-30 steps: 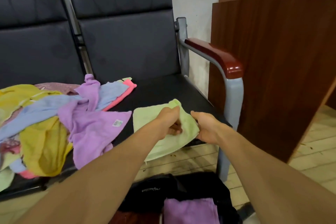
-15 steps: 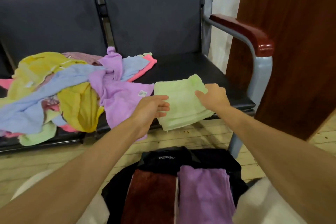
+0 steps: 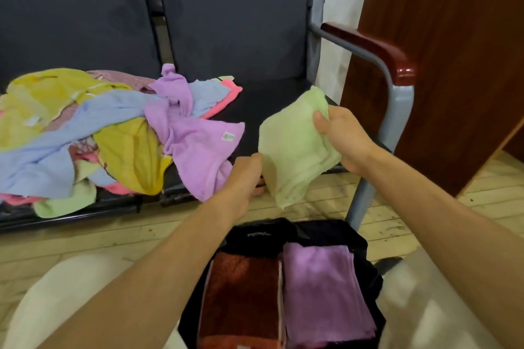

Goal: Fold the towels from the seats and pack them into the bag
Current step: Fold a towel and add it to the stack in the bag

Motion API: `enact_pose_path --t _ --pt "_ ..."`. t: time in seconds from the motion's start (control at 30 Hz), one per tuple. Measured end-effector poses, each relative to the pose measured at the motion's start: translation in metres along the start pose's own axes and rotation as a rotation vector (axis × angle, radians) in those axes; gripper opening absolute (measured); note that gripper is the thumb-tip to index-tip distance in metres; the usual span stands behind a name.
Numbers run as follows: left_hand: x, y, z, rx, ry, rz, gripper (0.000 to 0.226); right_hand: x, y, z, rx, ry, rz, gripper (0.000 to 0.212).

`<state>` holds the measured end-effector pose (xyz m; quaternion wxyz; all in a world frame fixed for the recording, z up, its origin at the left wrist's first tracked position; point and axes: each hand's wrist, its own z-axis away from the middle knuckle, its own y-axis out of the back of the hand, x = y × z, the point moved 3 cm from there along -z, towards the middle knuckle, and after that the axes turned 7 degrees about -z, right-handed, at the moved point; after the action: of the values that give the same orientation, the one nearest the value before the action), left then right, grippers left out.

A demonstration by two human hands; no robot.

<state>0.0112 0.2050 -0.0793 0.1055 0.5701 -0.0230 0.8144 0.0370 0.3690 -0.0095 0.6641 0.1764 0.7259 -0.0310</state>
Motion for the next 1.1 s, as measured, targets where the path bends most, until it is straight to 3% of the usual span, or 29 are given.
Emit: enact_pose_path --t 0.1,0.17,0.23,0.33,0.43,0.53,0.67,0.77,0.9,1.1 --pt "-0.015 -0.002 0.018 -0.214 0.199 0.336 0.033 0.005 -0.005 0.015 0.002 -0.153 -0.391 0.023" --pt "-0.022 -0.003 0.029 -0.333 0.231 0.540 0.039 0.013 -0.004 0.023 -0.005 -0.235 -0.505 0.027" --pt "-0.026 0.002 0.036 -0.362 0.191 0.579 0.037 0.020 -0.003 0.032 -0.048 -0.301 -0.515 0.030" --pt "-0.039 0.013 0.038 -0.228 0.132 0.450 0.032 0.034 0.000 0.046 -0.053 -0.391 -0.491 0.030" --pt "-0.050 0.024 0.042 -0.023 -0.050 0.131 0.032 0.055 -0.003 0.063 0.034 -0.451 -0.444 0.038" --pt "-0.070 0.028 0.052 0.023 -0.237 -0.273 0.030 0.084 -0.012 0.088 -0.075 -0.489 -0.141 0.057" --pt "-0.114 0.034 0.053 -0.007 -0.170 -0.449 0.020 0.132 -0.025 0.111 -0.202 -0.442 0.196 0.021" --pt "-0.135 0.045 0.047 0.036 -0.077 -0.431 0.014 0.158 -0.043 0.120 -0.241 -0.403 0.400 0.033" --pt "-0.167 0.059 0.033 0.058 0.079 -0.483 0.049 0.192 -0.067 0.127 -0.247 -0.382 0.467 0.037" --pt "-0.200 0.065 0.009 0.107 0.115 -0.629 0.034 0.236 -0.104 0.150 -0.124 -0.428 0.372 0.043"
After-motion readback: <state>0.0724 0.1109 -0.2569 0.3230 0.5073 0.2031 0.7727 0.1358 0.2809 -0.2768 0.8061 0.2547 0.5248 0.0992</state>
